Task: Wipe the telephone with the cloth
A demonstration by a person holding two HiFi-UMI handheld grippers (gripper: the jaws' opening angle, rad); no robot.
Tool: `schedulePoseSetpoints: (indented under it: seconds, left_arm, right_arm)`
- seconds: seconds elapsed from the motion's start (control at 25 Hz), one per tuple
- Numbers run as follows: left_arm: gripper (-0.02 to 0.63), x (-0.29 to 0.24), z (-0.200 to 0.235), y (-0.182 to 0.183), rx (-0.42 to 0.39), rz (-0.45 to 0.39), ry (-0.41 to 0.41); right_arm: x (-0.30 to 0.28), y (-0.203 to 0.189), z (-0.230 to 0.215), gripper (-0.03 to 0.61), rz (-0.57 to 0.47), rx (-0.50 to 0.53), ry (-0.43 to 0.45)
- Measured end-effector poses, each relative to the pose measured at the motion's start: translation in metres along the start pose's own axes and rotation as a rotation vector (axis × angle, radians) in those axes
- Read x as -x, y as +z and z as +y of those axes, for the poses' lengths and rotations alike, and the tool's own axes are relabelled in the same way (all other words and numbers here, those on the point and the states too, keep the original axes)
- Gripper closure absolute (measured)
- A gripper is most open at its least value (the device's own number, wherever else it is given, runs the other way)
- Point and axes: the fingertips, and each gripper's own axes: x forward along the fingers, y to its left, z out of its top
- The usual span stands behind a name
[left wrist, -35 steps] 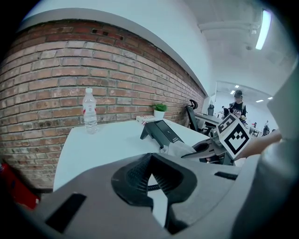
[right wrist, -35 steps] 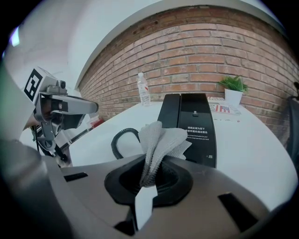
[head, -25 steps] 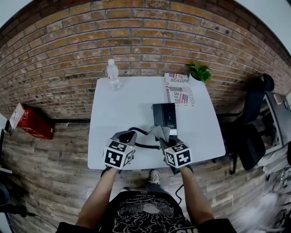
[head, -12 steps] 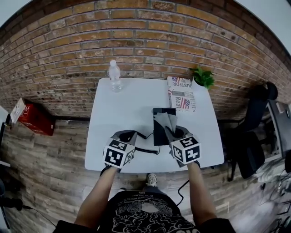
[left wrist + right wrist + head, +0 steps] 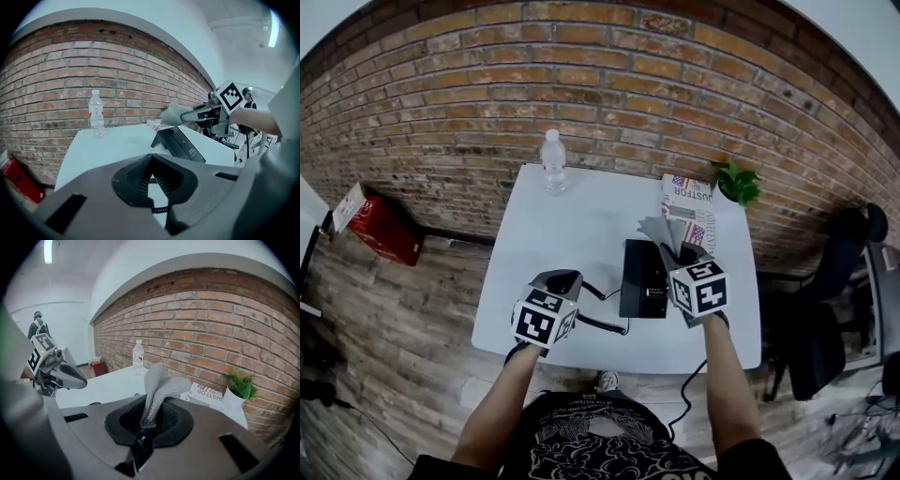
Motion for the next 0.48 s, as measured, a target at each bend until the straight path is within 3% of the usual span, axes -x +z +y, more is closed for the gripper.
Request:
schedulePoseSetpoints:
  seconds: [0.48]
  left_arm:
    - [0.609,-0.009,0.023,0.003,0.058,-0.02,0.076]
  right_arm:
    - [-0.05,-0.017,-0.01,0.574,0.168,0.18,0.137]
